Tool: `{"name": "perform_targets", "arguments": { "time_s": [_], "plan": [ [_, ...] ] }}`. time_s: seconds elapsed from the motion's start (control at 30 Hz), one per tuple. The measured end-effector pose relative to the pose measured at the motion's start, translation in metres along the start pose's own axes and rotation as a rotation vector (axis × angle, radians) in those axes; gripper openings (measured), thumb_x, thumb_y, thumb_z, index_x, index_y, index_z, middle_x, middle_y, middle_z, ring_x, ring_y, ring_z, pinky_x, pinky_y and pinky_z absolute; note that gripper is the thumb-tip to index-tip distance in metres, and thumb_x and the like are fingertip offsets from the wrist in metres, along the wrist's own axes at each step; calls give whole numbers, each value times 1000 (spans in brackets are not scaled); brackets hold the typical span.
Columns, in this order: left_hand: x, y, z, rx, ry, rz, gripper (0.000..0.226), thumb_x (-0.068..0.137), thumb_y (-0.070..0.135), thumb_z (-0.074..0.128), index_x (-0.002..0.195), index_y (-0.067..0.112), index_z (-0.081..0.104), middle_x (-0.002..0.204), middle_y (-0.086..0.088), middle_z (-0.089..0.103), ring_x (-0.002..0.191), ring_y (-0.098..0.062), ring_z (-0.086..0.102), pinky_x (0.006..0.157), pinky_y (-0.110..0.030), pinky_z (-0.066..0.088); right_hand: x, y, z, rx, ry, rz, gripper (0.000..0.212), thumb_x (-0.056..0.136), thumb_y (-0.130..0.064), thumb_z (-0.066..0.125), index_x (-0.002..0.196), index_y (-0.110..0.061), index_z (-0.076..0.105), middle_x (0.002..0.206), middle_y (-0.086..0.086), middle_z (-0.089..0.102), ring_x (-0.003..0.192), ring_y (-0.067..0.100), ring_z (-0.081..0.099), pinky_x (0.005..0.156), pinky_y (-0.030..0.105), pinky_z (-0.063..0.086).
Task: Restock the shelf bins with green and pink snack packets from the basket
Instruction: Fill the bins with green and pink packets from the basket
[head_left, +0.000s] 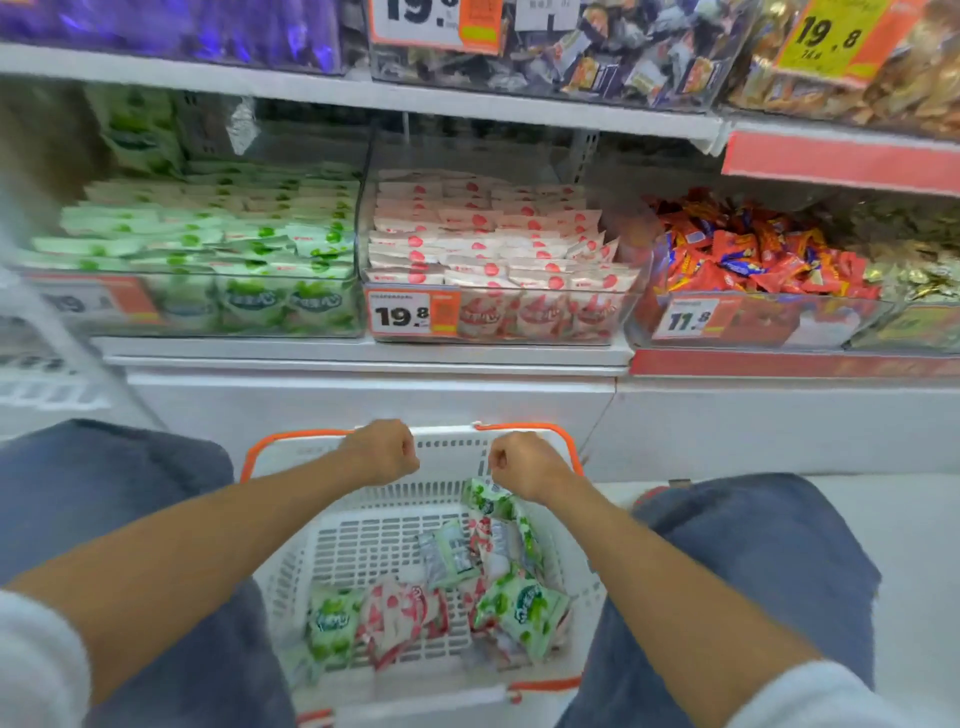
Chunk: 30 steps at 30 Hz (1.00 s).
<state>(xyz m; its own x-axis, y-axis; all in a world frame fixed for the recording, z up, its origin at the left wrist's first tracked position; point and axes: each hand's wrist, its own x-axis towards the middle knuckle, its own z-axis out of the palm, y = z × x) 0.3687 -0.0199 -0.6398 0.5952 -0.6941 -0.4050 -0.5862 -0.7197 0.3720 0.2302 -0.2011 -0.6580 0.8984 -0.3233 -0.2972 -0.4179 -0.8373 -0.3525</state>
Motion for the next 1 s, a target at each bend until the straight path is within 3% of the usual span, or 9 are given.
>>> {"name": "perform_targets", "arguments": {
  "time_s": [0.13,0.3,0.4,0.53,0.63,0.77,0.83,0.93,1.0],
  "plan": [
    [8,-51,46,29,-103,-85,27,87,23,59,61,20,53,74,-5,63,72,-19,61,75,-33,52,17,23,69,-79,-203,122,16,86,-4,53,91,-3,68,97,18,68,84,26,63,69,33,49],
    [31,-74,83,41,-217,-100,10,89,19,60,82,16,67,98,-1,65,96,-18,62,90,-37,51,45,20,127,-324,-474,-9,24,90,2,51,111,-4,61,104,12,64,88,27,61,74,37,51],
    [36,-77,101,19,-253,-116,15,91,17,59,91,9,72,102,-2,66,99,-20,62,92,-35,50,51,23,148,-538,-551,-52,15,93,3,51,100,-3,62,82,5,55,70,21,52,69,37,51],
    [36,-79,115,-3,-293,-132,15,92,16,57,90,16,71,105,4,68,97,-16,65,93,-36,52,61,46,164,-762,-553,-179,30,94,-12,57,123,-13,62,121,3,60,117,26,50,104,39,37],
    [35,-78,116,-16,-297,-127,13,94,17,57,92,19,69,105,9,61,101,-13,61,92,-30,50,67,50,161,-833,-560,-237,34,96,-15,53,128,-10,60,134,9,53,128,28,42,109,37,32],
    [33,-74,109,-50,-282,-113,12,94,16,58,96,15,70,115,2,63,105,-14,58,94,-28,46,71,45,133,-466,-457,-75,16,93,-12,57,105,-8,66,110,8,61,109,24,52,97,34,42],
    [33,-68,104,-98,-252,-140,15,95,15,57,103,12,69,120,-3,61,104,-18,59,91,-29,48,68,34,108,-224,-368,-49,15,94,-25,59,83,-14,61,82,1,56,86,22,52,74,27,42],
    [29,-51,92,-287,-161,-207,42,94,3,50,136,9,50,130,-11,53,95,-24,58,80,-36,51,64,20,73,324,-333,70,34,96,-27,59,67,-19,44,64,-2,41,60,18,43,53,27,32],
    [20,-41,81,-434,-91,-119,73,89,-5,56,151,17,26,145,-7,38,116,-29,54,90,-40,50,54,7,55,665,-284,209,27,97,-20,59,71,-15,52,64,3,48,53,15,45,52,29,39]
  ]
}}
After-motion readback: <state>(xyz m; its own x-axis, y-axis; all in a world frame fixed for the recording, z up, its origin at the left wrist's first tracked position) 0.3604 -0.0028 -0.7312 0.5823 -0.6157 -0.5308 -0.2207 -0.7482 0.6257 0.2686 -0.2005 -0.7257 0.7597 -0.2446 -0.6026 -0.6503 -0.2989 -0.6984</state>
